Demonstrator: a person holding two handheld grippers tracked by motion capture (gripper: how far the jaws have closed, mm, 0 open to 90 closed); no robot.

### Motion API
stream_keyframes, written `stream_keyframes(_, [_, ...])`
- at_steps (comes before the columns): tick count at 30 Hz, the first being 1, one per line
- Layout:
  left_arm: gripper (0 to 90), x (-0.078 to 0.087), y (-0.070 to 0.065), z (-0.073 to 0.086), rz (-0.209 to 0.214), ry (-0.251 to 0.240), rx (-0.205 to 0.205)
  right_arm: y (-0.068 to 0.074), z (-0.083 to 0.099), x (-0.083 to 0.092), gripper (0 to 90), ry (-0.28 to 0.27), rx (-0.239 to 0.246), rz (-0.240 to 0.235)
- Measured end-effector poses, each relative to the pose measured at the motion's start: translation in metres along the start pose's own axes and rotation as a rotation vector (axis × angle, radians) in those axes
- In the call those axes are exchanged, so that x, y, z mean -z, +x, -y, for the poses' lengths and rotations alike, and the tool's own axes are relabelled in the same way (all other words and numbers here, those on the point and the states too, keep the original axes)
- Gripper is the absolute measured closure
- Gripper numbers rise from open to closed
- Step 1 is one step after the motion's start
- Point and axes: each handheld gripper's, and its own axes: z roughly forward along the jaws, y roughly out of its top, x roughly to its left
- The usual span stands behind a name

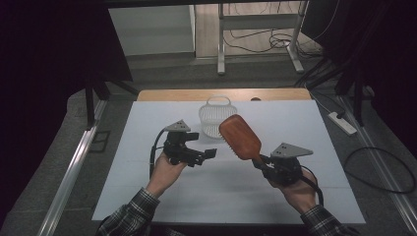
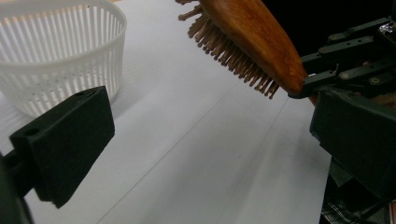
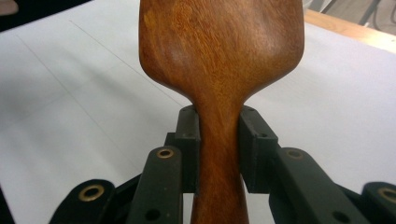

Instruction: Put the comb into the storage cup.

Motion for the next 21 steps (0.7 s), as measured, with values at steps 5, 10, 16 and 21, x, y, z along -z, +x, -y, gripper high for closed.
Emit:
stream_keyframes(5, [0.0,-0.008,0.0,-0.002,0.024,-0.007,0.013,0.004,0.001,-0.005,71.7,-0.002,0.008,-0.003])
stream_keyframes(10, [0.0,-0.015,-0.001,-0.003,0.035,-0.01,0.018,0.009,0.0,-0.008,71.7,-0.011,0.017,-0.013])
stream_keyframes(16, [0.0,-0.022,-0.001,-0.002,0.053,-0.019,0.021,0.015,-0.001,-0.011,71.7,-0.034,0.017,-0.039])
stream_keyframes(21, [0.0,-0.025,0.0,0.0,0.07,-0.021,0.037,0.019,-0.001,-0.012,71.8,-0.046,0.016,-0.052])
